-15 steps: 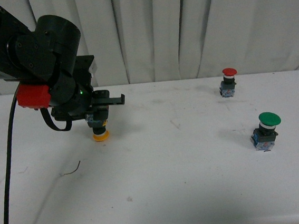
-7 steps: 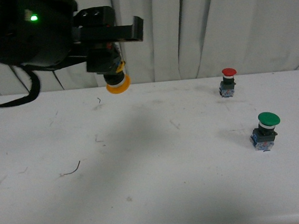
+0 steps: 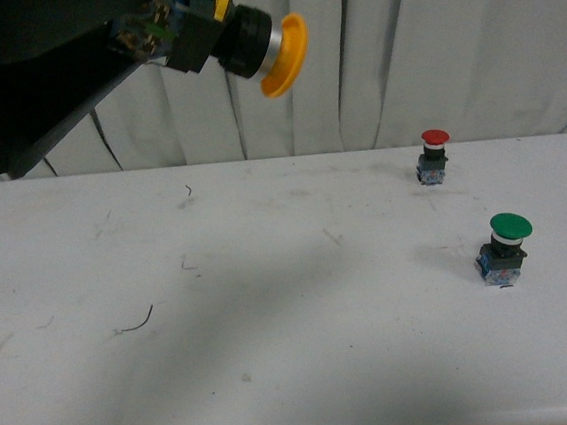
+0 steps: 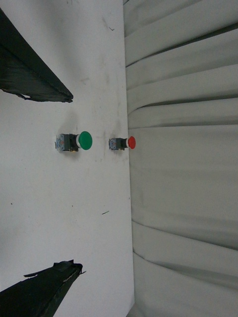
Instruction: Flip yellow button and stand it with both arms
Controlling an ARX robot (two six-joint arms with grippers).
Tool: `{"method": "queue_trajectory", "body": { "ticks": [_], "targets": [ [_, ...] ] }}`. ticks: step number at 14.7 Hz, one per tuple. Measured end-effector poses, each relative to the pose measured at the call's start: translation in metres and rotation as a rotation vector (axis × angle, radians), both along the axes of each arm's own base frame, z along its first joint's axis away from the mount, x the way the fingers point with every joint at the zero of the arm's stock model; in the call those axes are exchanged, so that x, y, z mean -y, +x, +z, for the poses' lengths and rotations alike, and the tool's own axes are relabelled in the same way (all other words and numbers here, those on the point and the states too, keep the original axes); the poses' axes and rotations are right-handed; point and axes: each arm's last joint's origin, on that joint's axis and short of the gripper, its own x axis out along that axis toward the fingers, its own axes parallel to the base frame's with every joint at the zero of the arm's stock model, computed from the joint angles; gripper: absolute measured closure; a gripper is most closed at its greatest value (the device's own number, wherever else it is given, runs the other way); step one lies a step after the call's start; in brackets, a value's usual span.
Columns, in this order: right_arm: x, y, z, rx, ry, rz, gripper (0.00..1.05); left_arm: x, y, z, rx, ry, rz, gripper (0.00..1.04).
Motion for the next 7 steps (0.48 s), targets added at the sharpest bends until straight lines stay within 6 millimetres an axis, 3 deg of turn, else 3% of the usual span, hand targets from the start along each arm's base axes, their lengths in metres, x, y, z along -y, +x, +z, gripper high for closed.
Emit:
{"method": "queue_trajectory", "body": {
  "ticks": [3, 7],
  "targets": [
    [0.0, 0.0, 0.0, 0.0, 0.0, 0.0, 0.06, 0.008, 0.016, -0.022, -0.075, -0.126, -0.018, 0.69],
    [0.0, 0.0, 0.0, 0.0, 0.0, 0.0, 0.06, 0.012, 0.016, -0.025, -0.084, -0.133, -0.031, 0.69]
  ]
}}
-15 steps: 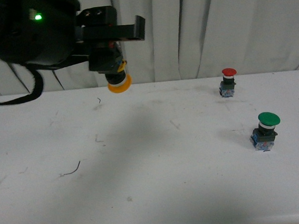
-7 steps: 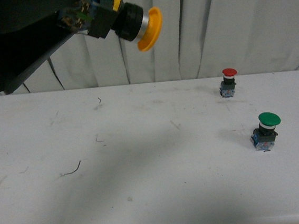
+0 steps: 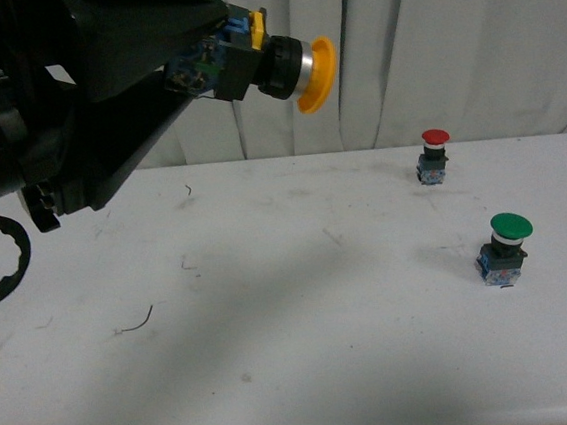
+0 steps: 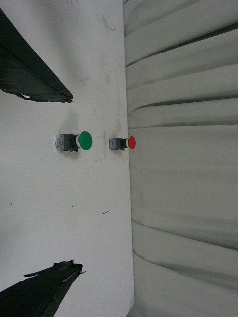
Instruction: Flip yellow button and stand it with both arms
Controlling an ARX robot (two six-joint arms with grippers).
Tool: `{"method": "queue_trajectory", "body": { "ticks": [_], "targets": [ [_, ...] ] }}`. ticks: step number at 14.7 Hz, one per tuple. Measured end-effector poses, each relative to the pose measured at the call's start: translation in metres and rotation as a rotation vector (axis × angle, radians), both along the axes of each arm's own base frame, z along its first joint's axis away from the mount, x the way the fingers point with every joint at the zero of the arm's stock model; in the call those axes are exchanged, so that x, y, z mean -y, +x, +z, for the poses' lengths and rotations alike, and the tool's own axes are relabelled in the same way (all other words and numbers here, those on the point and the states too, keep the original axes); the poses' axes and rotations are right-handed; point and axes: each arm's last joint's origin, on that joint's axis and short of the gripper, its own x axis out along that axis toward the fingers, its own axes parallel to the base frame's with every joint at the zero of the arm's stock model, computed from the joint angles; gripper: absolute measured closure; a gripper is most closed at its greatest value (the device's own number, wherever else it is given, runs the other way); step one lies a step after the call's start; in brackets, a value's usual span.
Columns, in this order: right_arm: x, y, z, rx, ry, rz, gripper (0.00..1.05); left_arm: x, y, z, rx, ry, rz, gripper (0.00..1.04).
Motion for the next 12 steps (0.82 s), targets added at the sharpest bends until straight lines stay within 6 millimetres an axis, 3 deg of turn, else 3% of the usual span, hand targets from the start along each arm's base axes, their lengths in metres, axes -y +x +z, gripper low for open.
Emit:
{"method": "queue_trajectory", "body": {
  "ticks": [8, 12],
  "targets": [
    [0.0, 0.0, 0.0, 0.0, 0.0, 0.0, 0.06, 0.003, 0.001, -0.003, -0.015, -0.034, -0.004, 0.69],
    [0.007, 0.012, 0.005, -0.002, 0.053, 0.131, 0.06, 0.005, 0.001, -0.004, -0.027, -0.029, -0.011, 0.69]
  ]
}}
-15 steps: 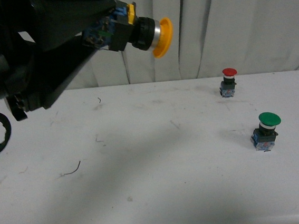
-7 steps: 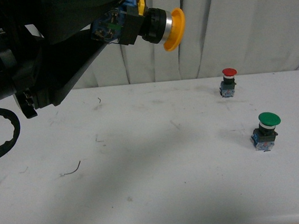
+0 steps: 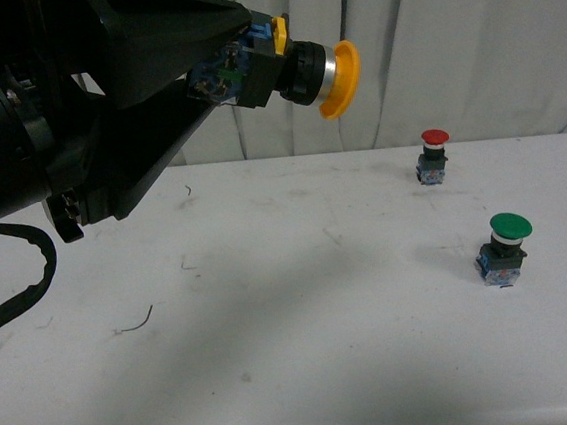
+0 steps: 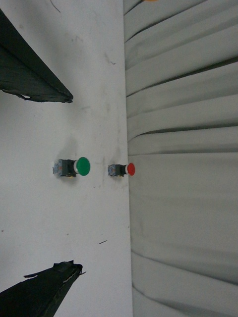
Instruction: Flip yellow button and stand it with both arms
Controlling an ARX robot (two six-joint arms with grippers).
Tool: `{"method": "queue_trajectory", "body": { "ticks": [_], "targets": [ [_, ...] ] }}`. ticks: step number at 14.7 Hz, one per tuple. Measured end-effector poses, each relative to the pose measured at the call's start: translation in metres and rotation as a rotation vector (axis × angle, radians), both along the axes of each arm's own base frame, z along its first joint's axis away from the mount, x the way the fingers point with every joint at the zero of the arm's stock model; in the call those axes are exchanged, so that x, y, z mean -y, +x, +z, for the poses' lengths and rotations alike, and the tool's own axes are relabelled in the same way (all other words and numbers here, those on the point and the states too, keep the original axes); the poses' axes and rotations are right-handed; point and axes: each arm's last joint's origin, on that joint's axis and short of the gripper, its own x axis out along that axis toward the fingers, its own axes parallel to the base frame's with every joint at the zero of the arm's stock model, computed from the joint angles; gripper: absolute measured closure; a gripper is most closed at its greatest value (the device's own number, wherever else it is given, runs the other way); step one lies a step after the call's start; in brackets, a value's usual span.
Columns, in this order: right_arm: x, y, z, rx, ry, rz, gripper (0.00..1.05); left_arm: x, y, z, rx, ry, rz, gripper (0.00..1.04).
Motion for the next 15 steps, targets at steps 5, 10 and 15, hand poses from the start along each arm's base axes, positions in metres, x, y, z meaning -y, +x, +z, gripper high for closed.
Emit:
{"method": "queue_trajectory", "body": {
  "ticks": [5, 10, 15],
  "targets": [
    [-0.006, 0.067, 0.052, 0.152, 0.078, 0.046, 0.06, 0.001, 0.0, 0.0, -0.007, 0.004, 0.001, 0.69],
    [-0.054, 0.191, 0.078, 0.097, 0.207, 0.25, 0.06, 0.002, 0.002, 0.002, 0.013, -0.001, 0.006, 0.69],
    [-0.064, 0.177, 0.043, -0.003, 0.537, 0.637, 0.06, 0.004, 0.004, -0.003, -0.004, 0.005, 0.003, 0.69]
  ]
}}
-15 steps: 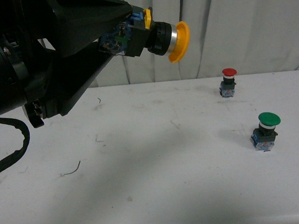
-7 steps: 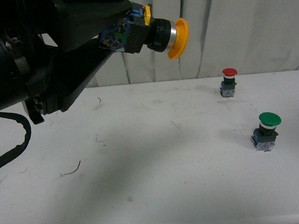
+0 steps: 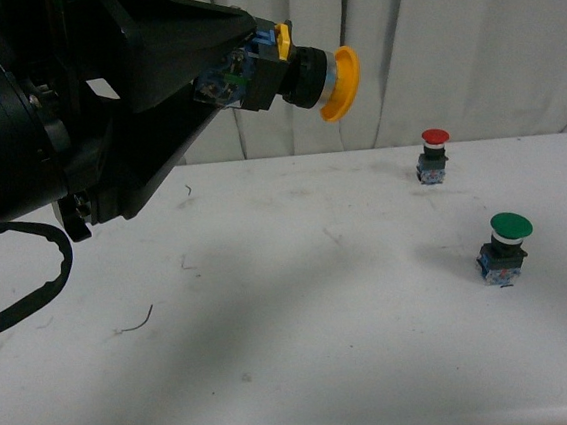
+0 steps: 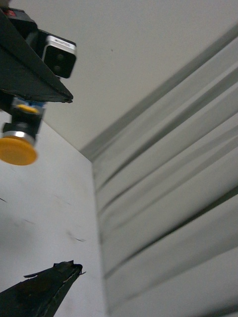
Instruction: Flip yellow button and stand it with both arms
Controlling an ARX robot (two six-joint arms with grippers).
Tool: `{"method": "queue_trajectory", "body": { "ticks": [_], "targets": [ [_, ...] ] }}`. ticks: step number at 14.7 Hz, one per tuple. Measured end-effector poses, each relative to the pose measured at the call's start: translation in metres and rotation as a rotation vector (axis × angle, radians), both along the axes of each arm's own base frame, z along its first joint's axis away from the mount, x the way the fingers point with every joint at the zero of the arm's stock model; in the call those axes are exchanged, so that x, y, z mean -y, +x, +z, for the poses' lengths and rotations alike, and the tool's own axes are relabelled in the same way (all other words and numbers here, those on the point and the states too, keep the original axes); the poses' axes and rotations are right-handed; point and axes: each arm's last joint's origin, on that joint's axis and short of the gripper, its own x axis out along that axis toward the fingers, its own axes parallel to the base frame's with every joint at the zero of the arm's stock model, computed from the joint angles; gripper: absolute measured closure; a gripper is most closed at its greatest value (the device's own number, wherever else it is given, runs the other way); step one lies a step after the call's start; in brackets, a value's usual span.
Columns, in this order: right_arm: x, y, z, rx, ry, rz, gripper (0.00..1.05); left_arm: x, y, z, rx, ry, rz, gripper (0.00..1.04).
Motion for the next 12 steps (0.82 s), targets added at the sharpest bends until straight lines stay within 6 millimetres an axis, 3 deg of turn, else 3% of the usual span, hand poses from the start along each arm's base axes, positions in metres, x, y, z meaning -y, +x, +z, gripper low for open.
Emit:
{"method": "queue_trajectory", "body": {
  "ticks": [3, 4, 6, 10, 12],
  "targets": [
    [-0.001, 0.007, -0.058, -0.47, 0.224, 0.159, 0.06, 0.0, 0.0, -0.001, -0.001, 0.013, 0.004, 0.69],
    [-0.004, 0.013, -0.072, -0.692, 0.405, 0.189, 0.06, 0.0, 0.0, -0.001, -0.001, 0.017, 0.004, 0.69],
    [-0.024, 0.025, -0.058, -0.752, 0.508, 0.276, 0.06, 0.0, 0.0, -0.002, -0.007, 0.023, 0.004, 0.69],
    [-0.044, 0.036, -0.051, -0.743, 0.53, 0.309, 0.06, 0.0, 0.001, 0.001, 0.001, 0.021, 0.001, 0.69],
    [-0.064, 0.037, -0.042, -0.718, 0.523, 0.354, 0.06, -0.001, 0.001, 0.001, -0.002, 0.022, -0.001, 0.69]
  ]
}}
